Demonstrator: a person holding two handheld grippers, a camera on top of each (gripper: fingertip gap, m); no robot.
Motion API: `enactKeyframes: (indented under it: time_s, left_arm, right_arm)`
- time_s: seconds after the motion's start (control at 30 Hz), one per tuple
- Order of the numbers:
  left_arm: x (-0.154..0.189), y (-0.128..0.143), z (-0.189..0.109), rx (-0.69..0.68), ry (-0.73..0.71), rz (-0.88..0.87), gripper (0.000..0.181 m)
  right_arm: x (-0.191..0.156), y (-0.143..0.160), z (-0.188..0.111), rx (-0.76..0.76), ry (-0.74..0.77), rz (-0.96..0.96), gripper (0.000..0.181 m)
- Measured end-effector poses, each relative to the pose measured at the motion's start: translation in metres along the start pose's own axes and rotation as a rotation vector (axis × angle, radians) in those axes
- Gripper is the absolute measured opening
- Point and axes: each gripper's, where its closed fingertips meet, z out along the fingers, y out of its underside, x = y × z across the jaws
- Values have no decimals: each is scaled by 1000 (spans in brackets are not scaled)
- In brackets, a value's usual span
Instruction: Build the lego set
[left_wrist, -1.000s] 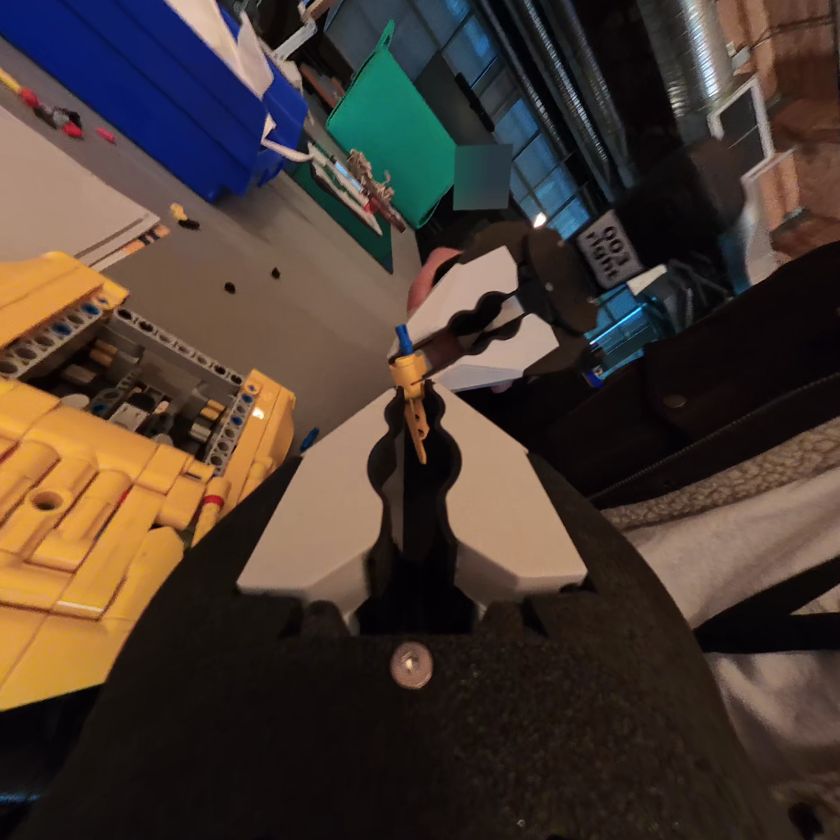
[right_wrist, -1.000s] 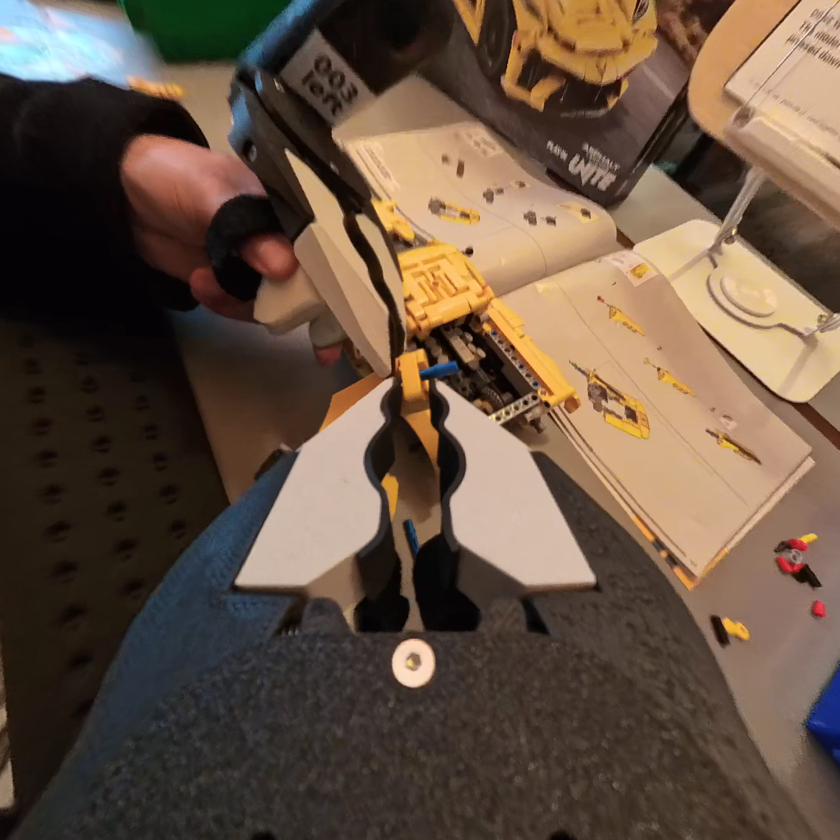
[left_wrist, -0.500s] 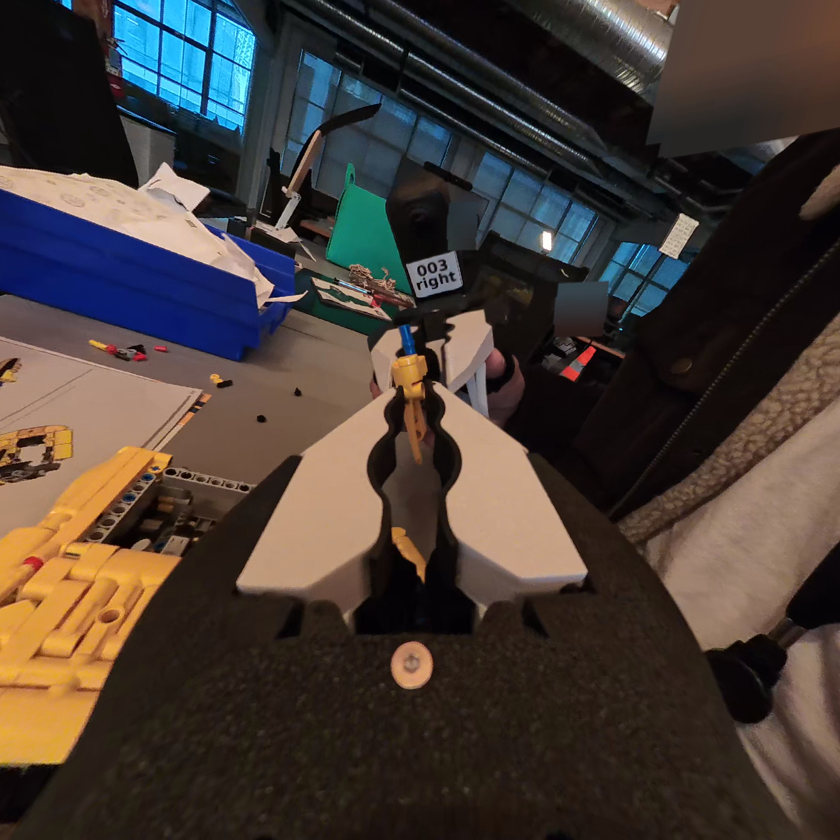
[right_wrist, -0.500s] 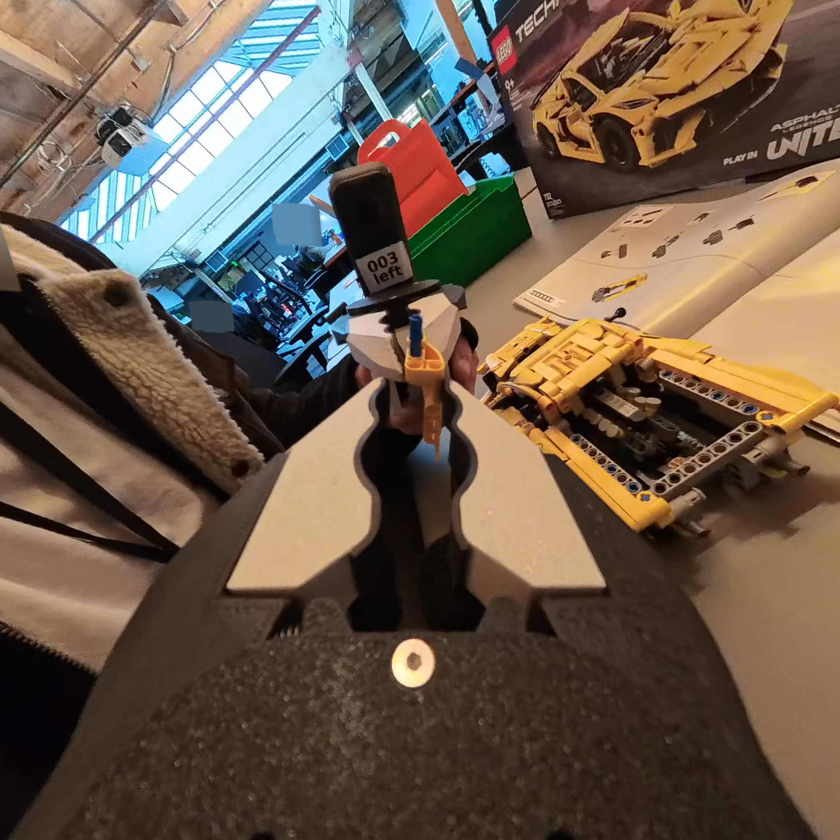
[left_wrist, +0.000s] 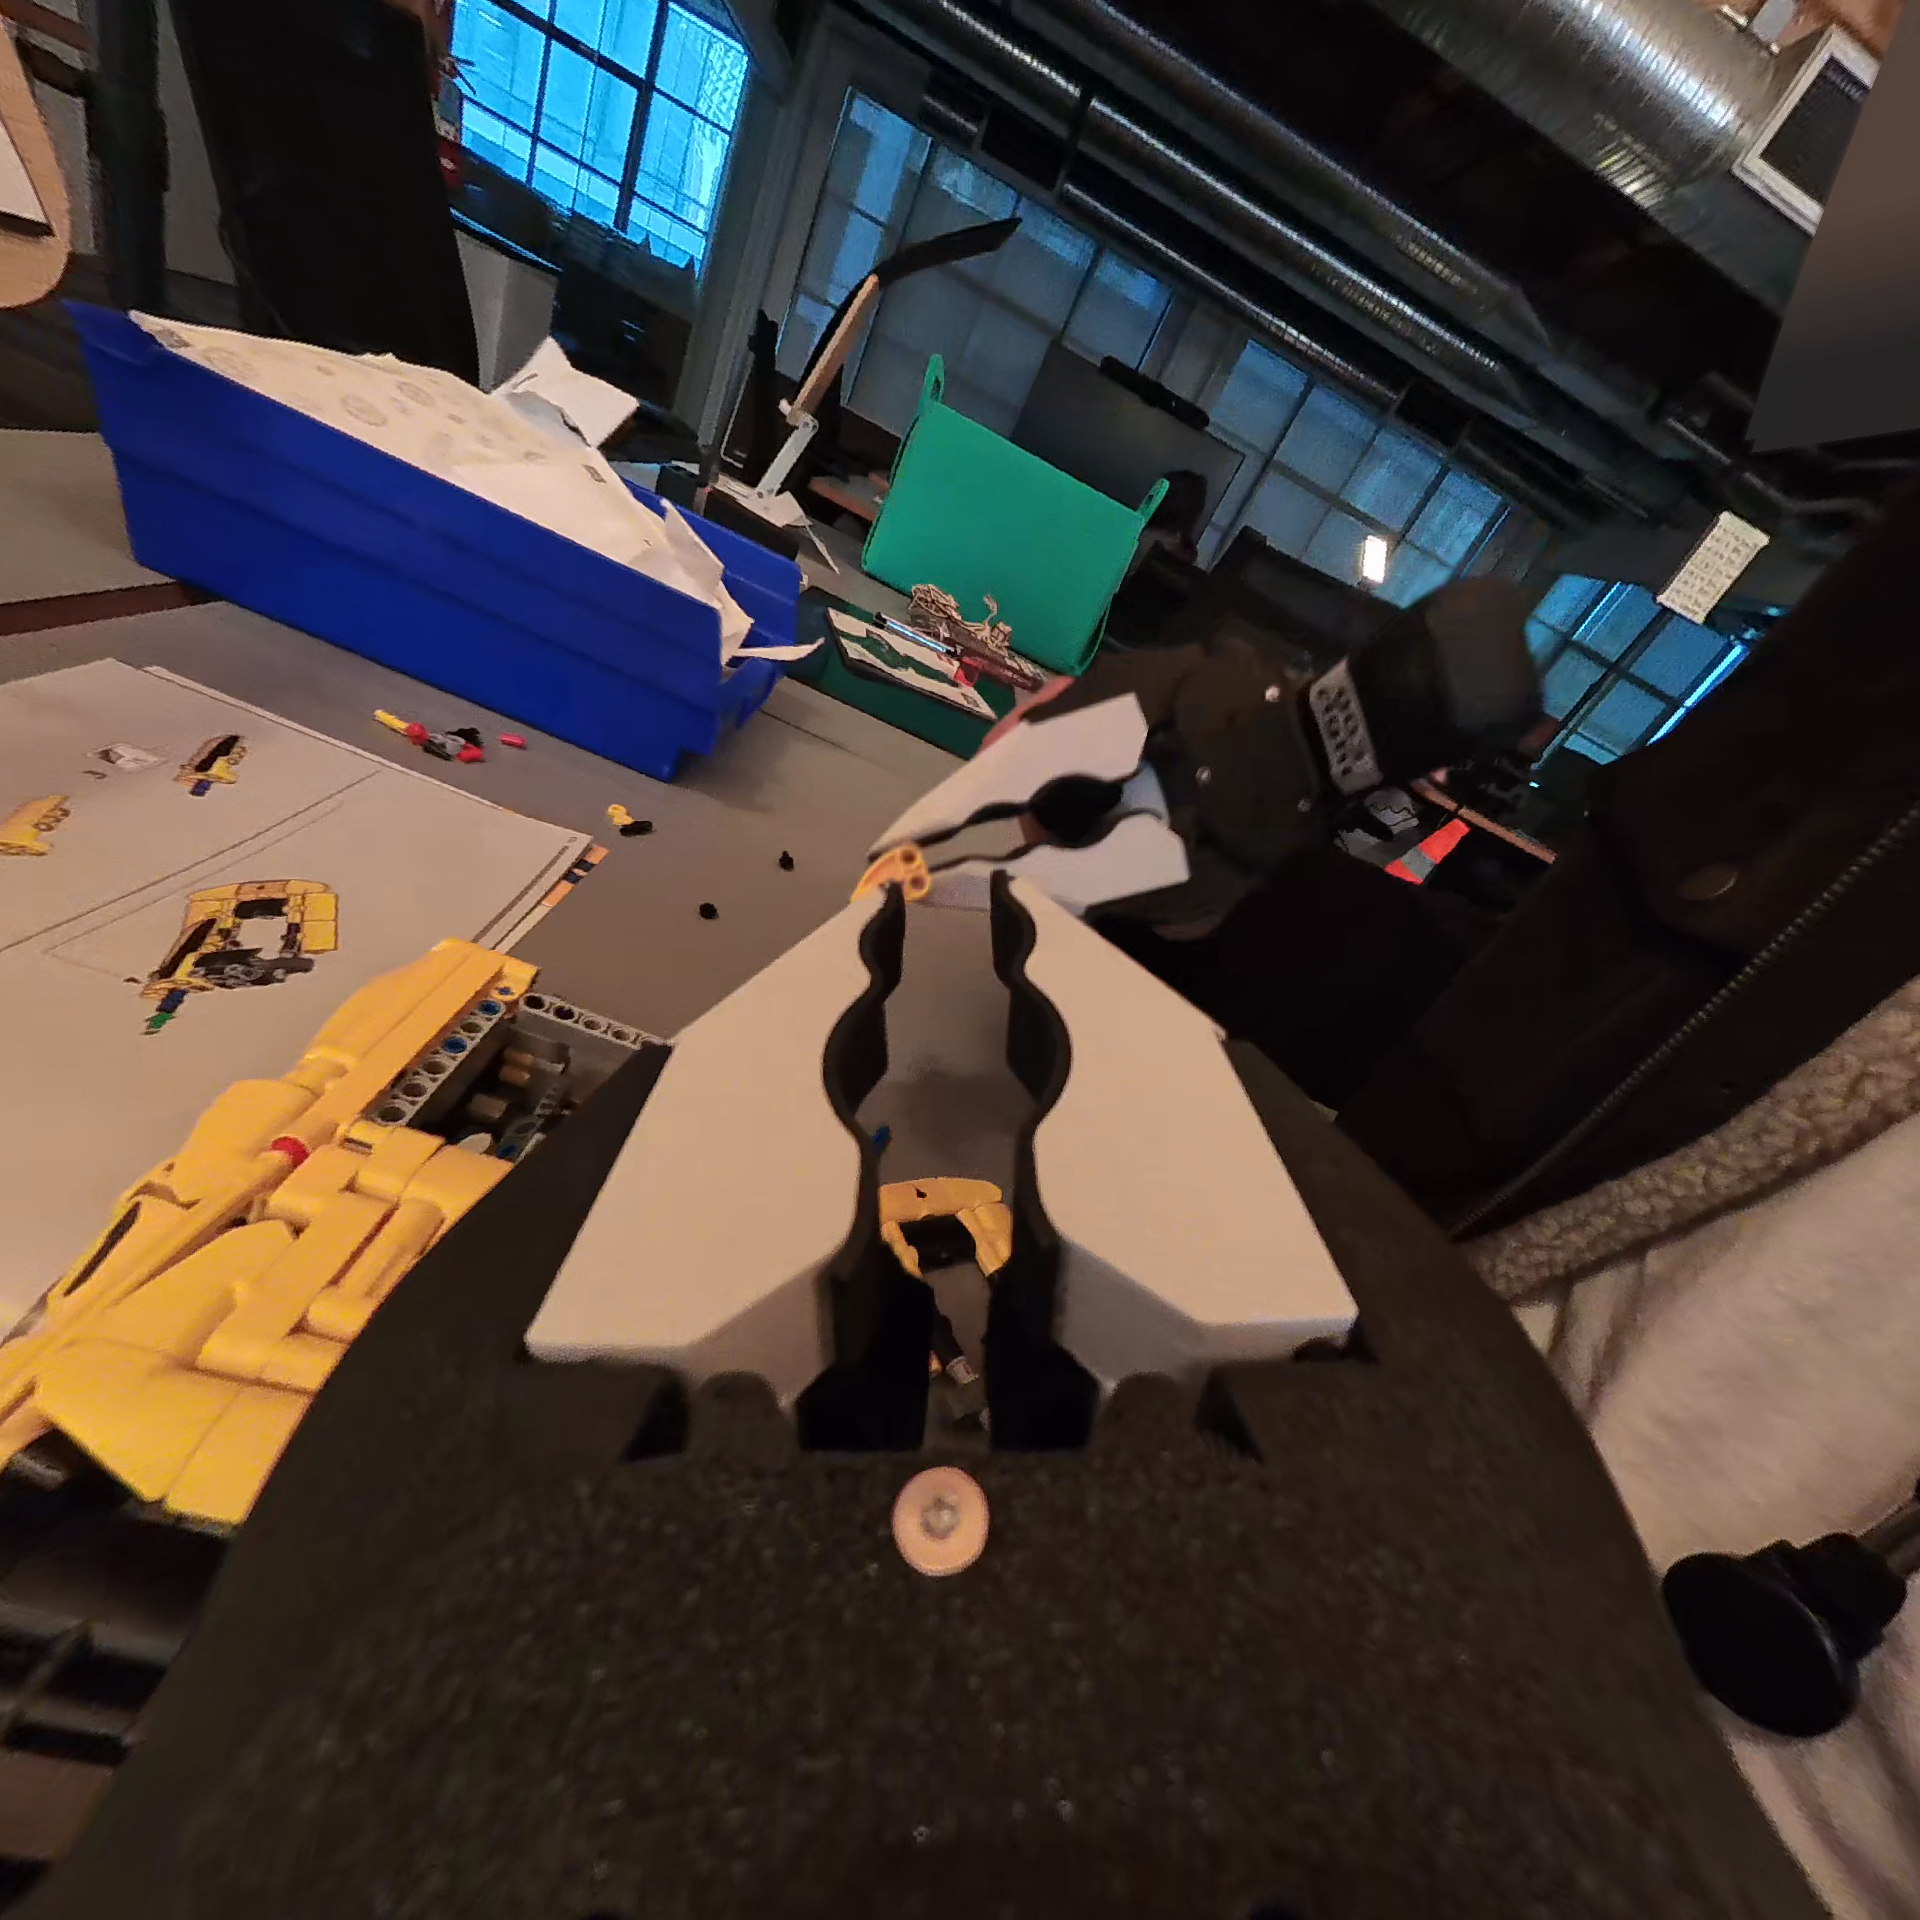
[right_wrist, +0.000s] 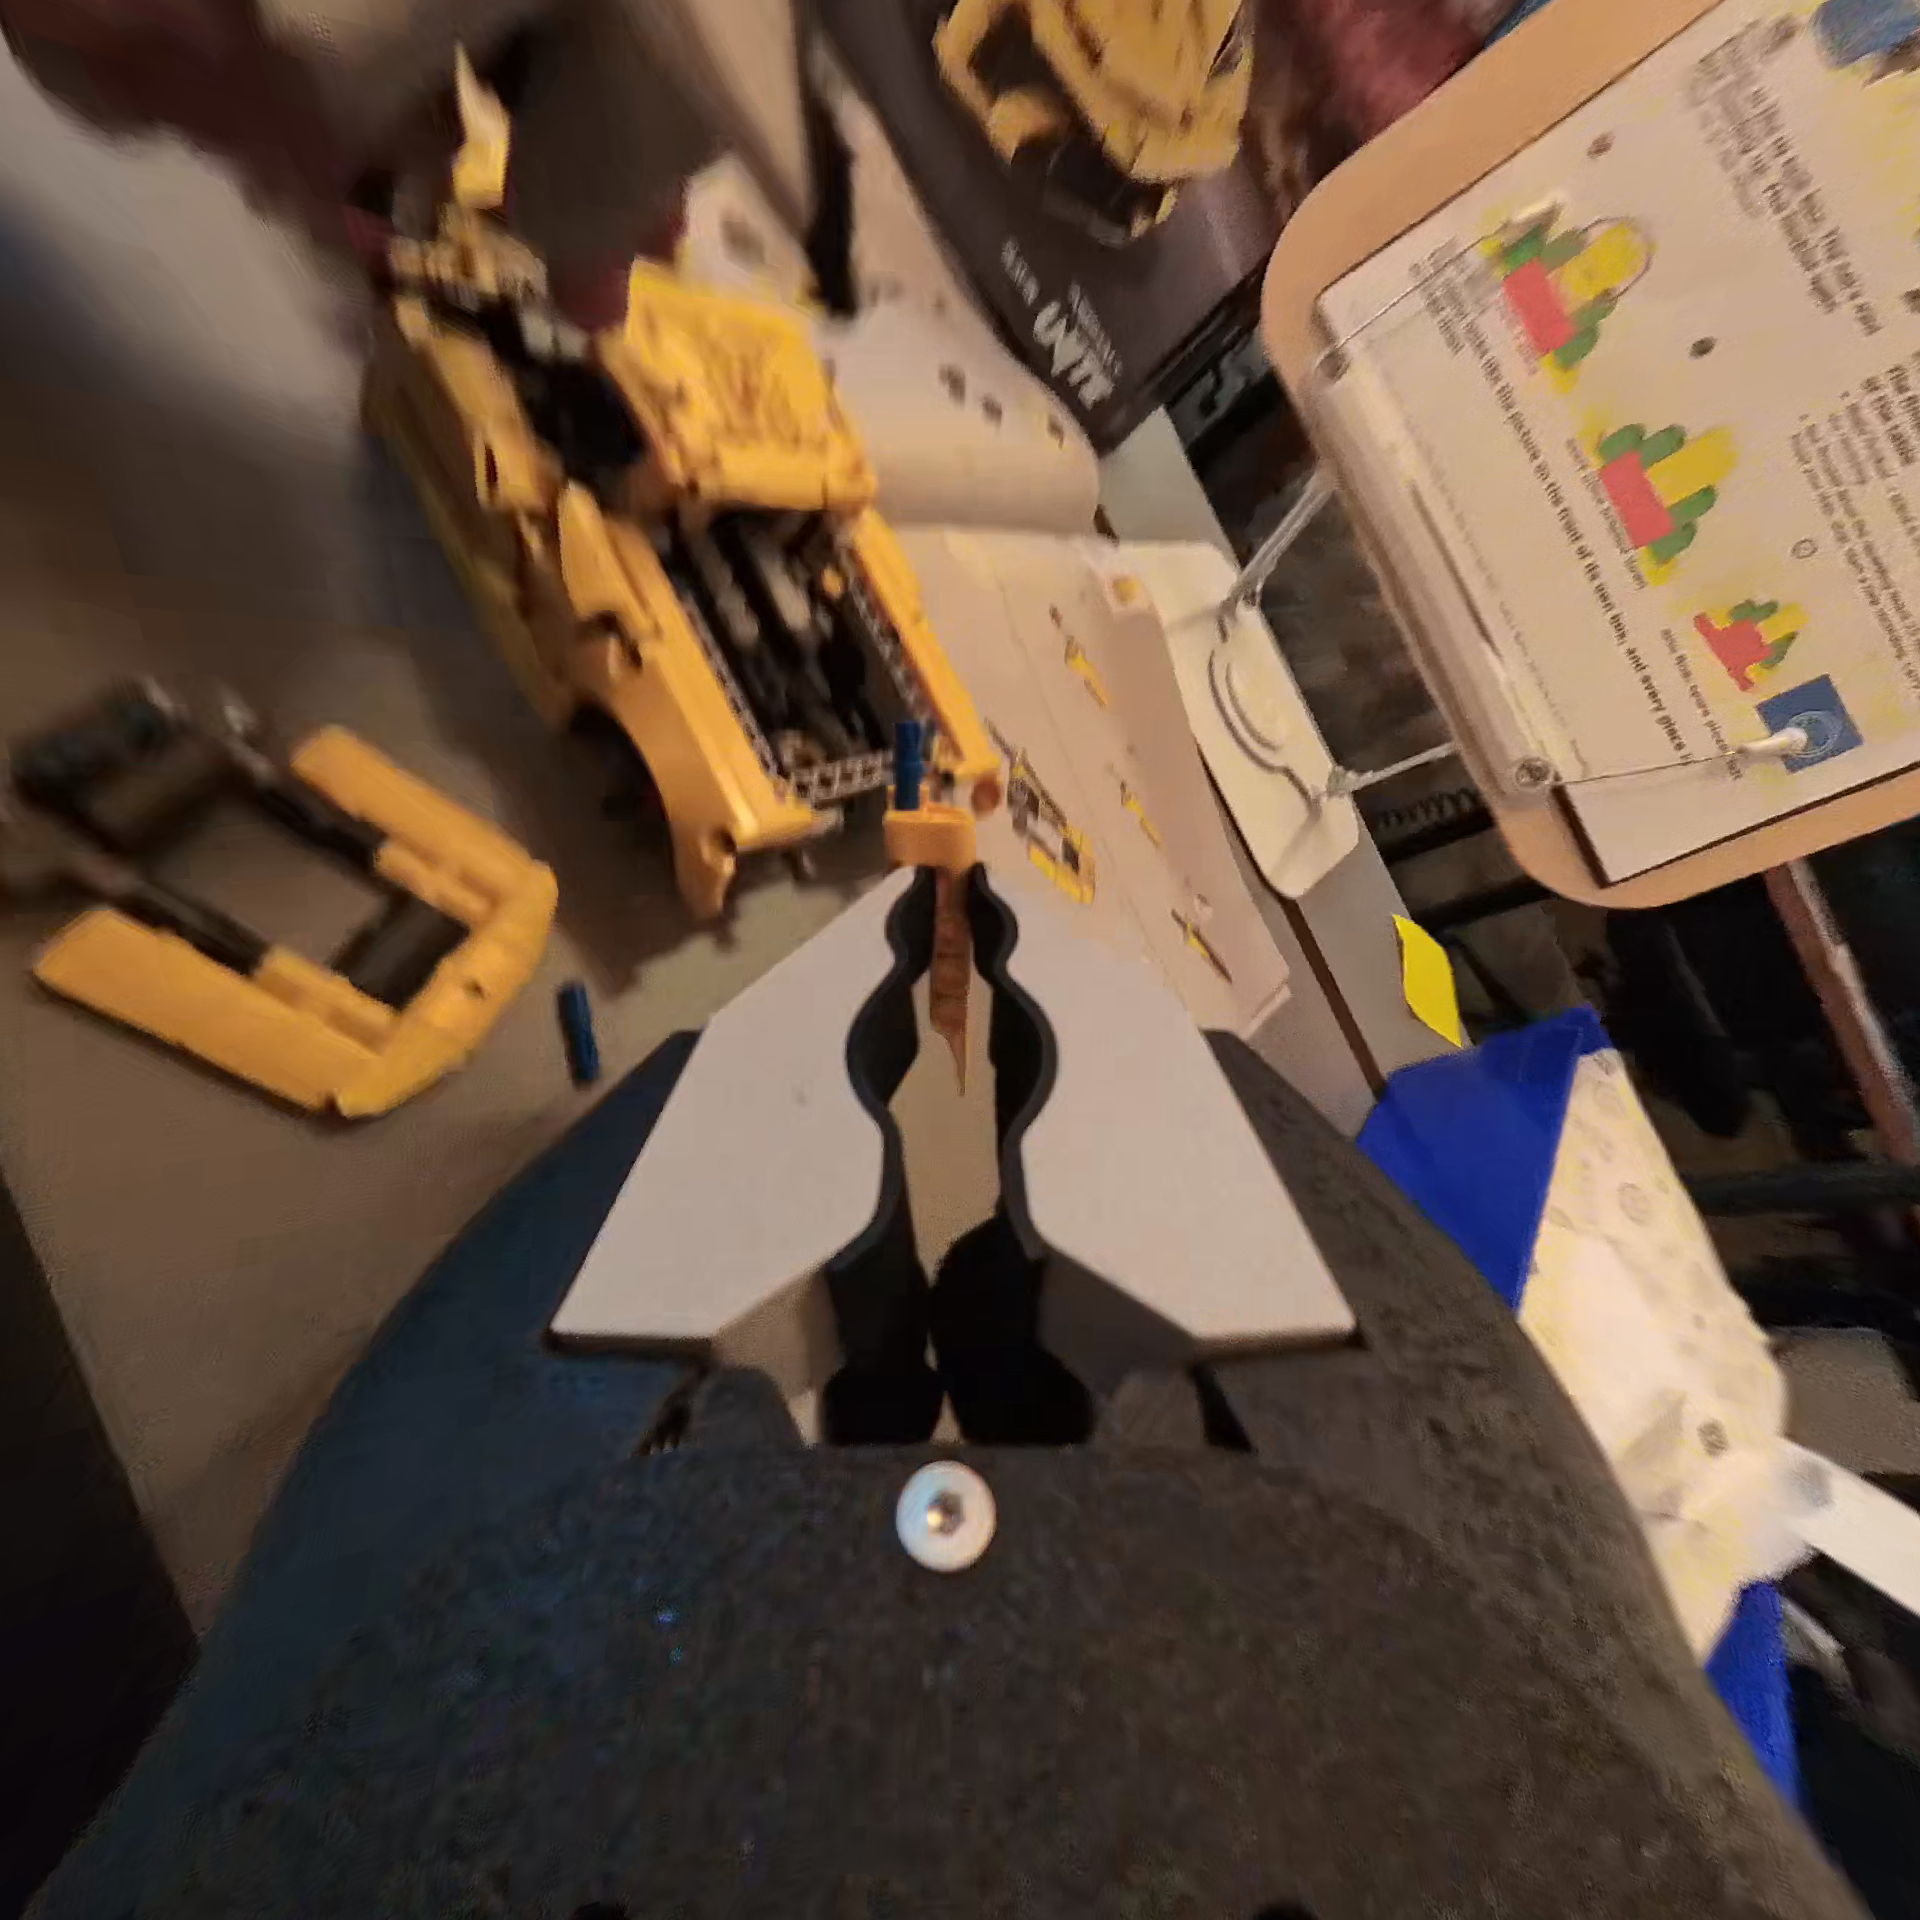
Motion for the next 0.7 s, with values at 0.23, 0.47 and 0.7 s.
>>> enactKeyframes:
  time_s: [0.23, 0.47, 0.7]
  left_arm:
    - [-6, 2, -4, -26, -37, -16, 16]
    - [6, 11, -28, -45, -138, 21, 15]
    - [25, 19, -91, 40, -326, 23, 15]
  right_arm:
    - [-25, 76, 9, -261, -47, -309, 6]
    - [-34, 87, 15, -205, -36, -346, 7]
    - [-47, 85, 10, -165, -120, -203, 21]
